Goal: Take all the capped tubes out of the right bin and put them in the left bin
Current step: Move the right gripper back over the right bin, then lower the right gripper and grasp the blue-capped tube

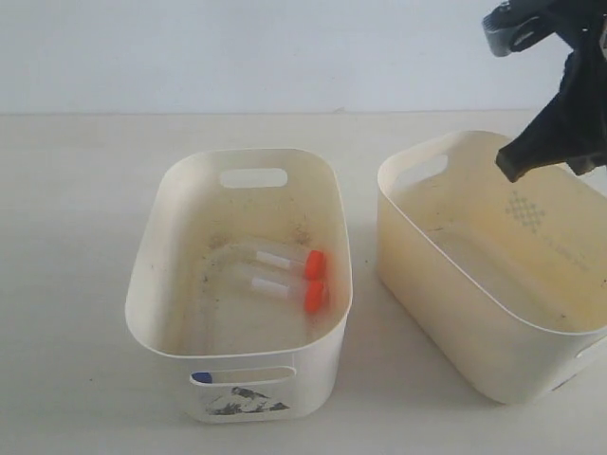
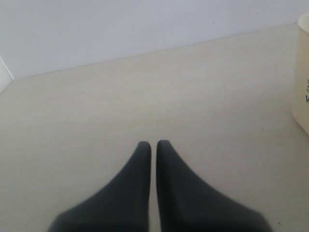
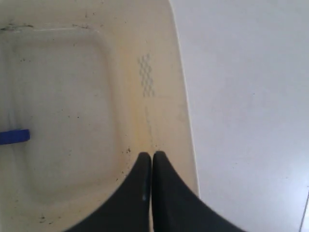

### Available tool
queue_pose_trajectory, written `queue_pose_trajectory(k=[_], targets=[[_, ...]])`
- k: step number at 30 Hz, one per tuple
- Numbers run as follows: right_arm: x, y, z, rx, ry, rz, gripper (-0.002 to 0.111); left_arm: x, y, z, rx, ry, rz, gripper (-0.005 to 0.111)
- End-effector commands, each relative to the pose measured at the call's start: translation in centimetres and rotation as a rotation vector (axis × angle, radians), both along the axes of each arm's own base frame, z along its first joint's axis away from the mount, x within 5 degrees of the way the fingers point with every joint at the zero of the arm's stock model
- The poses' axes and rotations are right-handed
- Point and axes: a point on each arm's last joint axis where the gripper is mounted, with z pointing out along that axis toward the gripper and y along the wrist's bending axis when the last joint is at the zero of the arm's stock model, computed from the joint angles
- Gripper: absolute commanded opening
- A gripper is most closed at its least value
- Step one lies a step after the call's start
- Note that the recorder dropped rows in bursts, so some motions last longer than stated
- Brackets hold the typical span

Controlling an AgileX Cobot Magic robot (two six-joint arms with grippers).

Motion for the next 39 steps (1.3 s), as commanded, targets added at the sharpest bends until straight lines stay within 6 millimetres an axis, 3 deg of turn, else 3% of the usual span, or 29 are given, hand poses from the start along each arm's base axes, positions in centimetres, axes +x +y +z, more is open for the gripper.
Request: queue_pose_trajectory(k=[1, 9, 18, 22, 27, 33, 39], targets=[[0.3, -1.1, -0.2, 0.145, 0.040, 0.041, 0.000, 0.0, 0.0, 0.2, -0.013, -0.007, 0.000, 0.004], [1.0, -0.6, -0.6, 0.198, 0.031, 0.135, 0.000, 0.0, 0.0, 0.2, -0.013, -0.007, 0.000, 0.004], [3.2, 0.1, -5.3, 0.198, 0.197, 0.126, 0.000, 0.0, 0.0, 0.2, -0.013, -0.007, 0.000, 0.004], [3.6, 0.3, -6.4, 0.208, 0.231, 0.119, 0.000, 0.0, 0.0, 0.2, -0.013, -0.007, 0.000, 0.004], [4.0, -0.3, -6.8, 0.268, 0.234, 0.078, 0.000, 0.0, 0.0, 0.2, -0.013, -0.007, 0.000, 0.004], [4.6, -2.6, -6.5, 0.513, 0.215, 0.074, 0.000, 0.0, 0.0, 0.2, -0.013, -0.007, 0.000, 0.004], [4.5, -2.3, -6.3, 0.571, 0.217, 0.120, 0.000, 0.0, 0.0, 0.2, -0.013, -0.007, 0.000, 0.004]])
